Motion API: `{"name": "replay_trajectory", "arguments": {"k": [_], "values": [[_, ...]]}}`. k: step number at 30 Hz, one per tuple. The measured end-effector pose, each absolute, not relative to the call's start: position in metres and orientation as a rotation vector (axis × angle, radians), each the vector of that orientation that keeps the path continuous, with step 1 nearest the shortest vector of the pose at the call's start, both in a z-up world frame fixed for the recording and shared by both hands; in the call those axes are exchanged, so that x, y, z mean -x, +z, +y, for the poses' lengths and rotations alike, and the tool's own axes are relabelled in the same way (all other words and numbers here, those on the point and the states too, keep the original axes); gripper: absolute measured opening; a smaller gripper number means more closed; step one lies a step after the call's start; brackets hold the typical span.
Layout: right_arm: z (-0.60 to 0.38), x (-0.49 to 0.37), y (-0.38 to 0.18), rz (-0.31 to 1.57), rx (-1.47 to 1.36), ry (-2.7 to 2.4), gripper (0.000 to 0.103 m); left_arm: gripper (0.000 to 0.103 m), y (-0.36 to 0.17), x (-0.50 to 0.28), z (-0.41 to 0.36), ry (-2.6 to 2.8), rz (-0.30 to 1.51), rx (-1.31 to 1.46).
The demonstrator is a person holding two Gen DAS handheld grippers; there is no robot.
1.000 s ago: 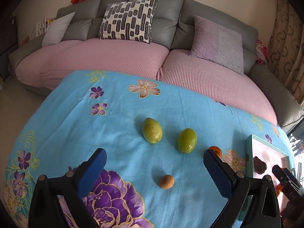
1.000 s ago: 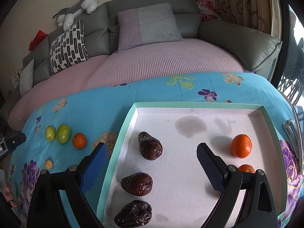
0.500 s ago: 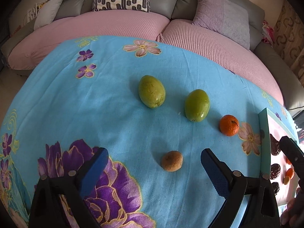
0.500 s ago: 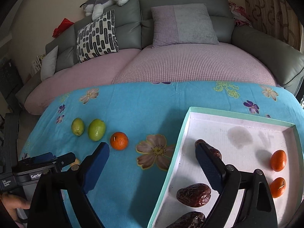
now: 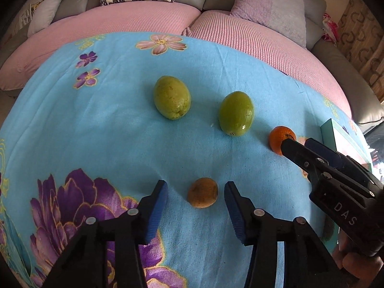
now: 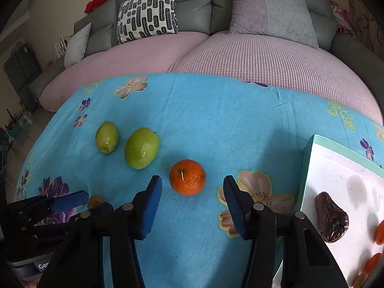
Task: Organize fruits
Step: 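Grasp the small tangerine with the right tool while the left grasps the brown round fruit, then carry the small tangerine and brown fruit into the tray and open both tools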
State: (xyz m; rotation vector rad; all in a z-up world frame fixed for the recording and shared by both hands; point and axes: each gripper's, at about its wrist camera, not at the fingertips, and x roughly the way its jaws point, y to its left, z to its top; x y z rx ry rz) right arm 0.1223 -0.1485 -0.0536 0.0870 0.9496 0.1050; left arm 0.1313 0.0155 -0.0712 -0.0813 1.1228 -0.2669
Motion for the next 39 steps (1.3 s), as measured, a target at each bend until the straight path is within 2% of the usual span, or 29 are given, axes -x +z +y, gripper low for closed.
{"name": "replay_trajectory", "arguments": {"k": [1, 6, 9, 19, 39], "values": [[-0.146, -0.125, -0.055, 0.953, -0.080, 0.107, 0.046, 0.041, -0.072, -0.132, 0.016, -0.267, 1.124, 0.080], [-0.139, -0.133, -0.062, 0.967, -0.055, 0.114, 0.042, 0.028, -0.073, -0.130, 0.018, -0.296, 1.126, 0.100], [-0.137, -0.135, -0.064, 0.969, -0.027, 0.096, 0.038, 0.028, -0.073, -0.129, 0.019, -0.299, 1.126, 0.107], [-0.137, -0.130, -0.061, 0.951, -0.034, 0.095, 0.035, 0.027, -0.075, -0.131, 0.023, -0.305, 1.118, 0.127], [-0.160, -0.040, 0.004, 0.856, -0.113, 0.022, 0.035, 0.027, -0.035, -0.112, 0.019, -0.337, 0.991, 0.125]]}}
